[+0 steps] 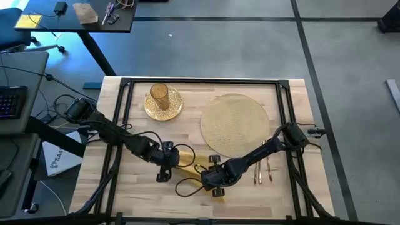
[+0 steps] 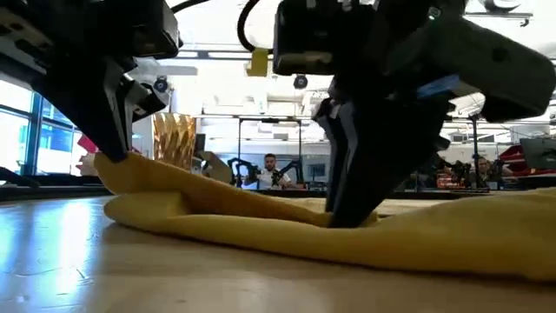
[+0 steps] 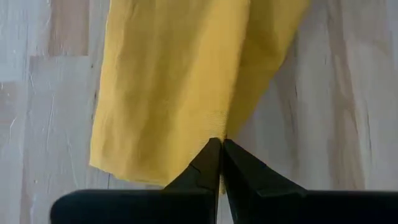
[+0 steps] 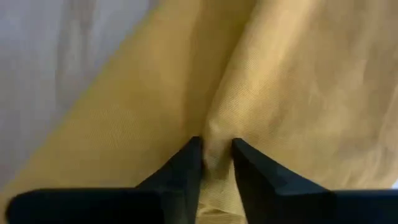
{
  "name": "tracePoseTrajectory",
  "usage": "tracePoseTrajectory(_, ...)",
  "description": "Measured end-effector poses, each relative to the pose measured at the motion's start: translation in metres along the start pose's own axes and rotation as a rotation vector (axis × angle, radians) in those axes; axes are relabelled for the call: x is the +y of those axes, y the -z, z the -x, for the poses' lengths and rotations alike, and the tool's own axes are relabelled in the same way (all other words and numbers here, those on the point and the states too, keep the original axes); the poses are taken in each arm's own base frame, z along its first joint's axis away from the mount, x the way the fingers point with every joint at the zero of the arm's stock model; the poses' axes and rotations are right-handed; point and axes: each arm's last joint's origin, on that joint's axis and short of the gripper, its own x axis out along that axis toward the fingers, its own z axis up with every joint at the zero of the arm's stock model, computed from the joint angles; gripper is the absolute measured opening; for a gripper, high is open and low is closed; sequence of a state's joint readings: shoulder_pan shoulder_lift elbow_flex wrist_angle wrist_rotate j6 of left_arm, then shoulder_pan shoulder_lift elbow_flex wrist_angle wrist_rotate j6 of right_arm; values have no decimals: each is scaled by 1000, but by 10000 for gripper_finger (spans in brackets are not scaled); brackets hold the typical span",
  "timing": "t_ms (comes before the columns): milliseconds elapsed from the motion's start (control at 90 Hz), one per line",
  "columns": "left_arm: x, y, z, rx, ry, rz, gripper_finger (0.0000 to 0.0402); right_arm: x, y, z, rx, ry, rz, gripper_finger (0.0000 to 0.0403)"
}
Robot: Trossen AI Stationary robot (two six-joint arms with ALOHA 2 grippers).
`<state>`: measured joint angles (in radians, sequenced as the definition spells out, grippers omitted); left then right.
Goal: Set table place
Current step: Fold the yellow table napkin
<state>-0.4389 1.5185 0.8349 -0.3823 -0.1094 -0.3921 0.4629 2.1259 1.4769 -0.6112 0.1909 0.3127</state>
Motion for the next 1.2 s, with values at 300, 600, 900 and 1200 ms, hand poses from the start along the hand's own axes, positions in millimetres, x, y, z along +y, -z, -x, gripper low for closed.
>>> tracePoseTrajectory(300, 2, -4, 17, -76, -22, 69, 0, -12, -12, 22, 103, 34, 18, 4)
tracePoseTrajectory(600, 20, -9, 28, -124, -146, 133, 0, -80, -27, 35, 224, 267, 117, 0)
tracePoseTrajectory(900, 48, -11, 26, -148, -411, 149, 0, -170, -28, 29, 278, 426, -79, 0)
tracePoseTrajectory(1200, 46, -11, 22, -113, -320, 110, 0, -147, -28, 22, 223, 341, -79, 0)
